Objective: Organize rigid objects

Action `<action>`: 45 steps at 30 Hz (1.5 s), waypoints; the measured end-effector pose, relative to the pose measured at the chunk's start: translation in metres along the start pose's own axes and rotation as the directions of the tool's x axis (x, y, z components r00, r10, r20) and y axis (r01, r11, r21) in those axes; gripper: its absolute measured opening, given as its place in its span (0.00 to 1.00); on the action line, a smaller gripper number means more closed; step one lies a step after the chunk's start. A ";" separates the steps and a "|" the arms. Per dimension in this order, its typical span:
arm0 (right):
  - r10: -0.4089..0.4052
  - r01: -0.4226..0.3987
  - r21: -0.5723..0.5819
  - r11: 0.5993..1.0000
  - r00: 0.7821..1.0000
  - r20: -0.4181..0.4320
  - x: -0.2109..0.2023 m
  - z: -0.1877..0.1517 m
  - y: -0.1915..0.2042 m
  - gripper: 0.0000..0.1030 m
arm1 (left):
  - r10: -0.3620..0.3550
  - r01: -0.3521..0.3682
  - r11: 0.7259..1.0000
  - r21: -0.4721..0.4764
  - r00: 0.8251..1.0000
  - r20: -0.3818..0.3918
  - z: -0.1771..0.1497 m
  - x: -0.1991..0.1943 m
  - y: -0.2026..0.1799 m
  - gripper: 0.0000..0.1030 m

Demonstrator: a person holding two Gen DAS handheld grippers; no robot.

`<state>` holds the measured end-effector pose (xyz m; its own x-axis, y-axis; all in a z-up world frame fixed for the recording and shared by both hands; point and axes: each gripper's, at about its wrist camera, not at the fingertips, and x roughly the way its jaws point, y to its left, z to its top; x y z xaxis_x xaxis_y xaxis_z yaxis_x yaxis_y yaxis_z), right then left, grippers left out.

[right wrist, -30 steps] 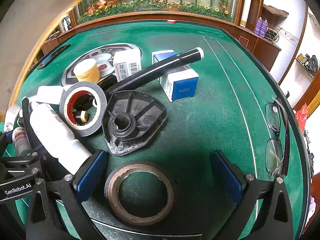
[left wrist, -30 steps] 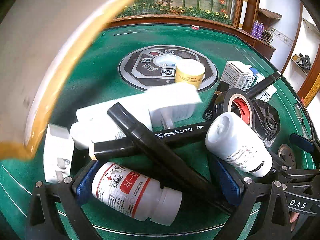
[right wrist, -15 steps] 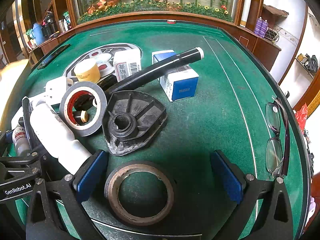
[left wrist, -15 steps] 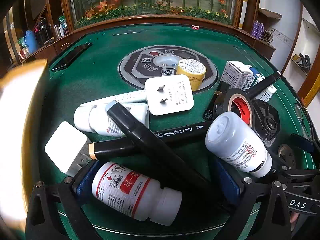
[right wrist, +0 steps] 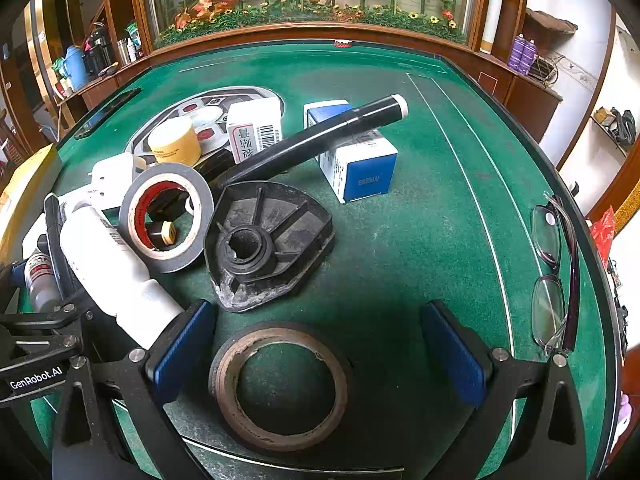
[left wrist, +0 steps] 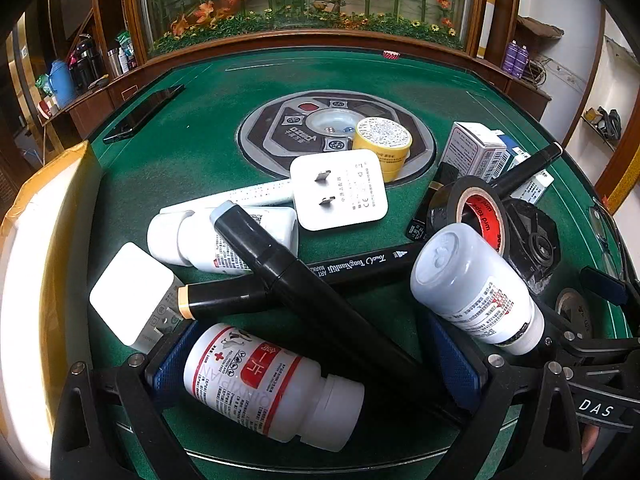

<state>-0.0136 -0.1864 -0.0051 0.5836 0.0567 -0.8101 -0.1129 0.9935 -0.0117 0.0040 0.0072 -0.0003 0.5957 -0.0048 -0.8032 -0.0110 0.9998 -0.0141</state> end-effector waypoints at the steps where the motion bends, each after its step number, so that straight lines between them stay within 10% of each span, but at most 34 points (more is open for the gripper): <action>1: 0.000 0.000 0.000 1.000 1.000 0.000 0.000 0.000 0.000 1.00 | 0.000 0.000 1.000 0.000 1.000 -0.001 0.000 0.000 0.000 1.00; 19: 0.021 -0.021 -0.024 0.999 1.000 -0.009 -0.001 0.000 -0.001 1.00 | -0.017 0.017 1.000 0.005 0.999 -0.031 -0.005 -0.005 0.000 0.99; 30: 0.273 -0.274 -0.098 0.957 0.962 -0.032 -0.039 -0.017 -0.010 1.00 | -0.167 0.169 0.985 -0.023 0.983 0.072 -0.045 -0.070 0.026 0.99; 37: 0.238 -0.229 -0.132 0.965 0.970 0.056 -0.073 -0.015 -0.027 0.81 | -0.204 0.207 0.978 -0.018 0.972 0.113 -0.061 -0.081 0.040 0.91; 45: 0.262 -0.268 -0.193 0.944 0.963 -0.058 -0.051 -0.019 -0.016 0.75 | -0.230 0.235 0.971 -0.050 0.969 0.093 -0.066 -0.080 0.046 0.82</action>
<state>-0.0566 -0.2071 0.0253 0.4857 0.3090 -0.8177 -0.4181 0.9036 0.0932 -0.0968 0.0522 0.0239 0.6545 -0.2329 -0.7193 0.0893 0.9685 -0.2324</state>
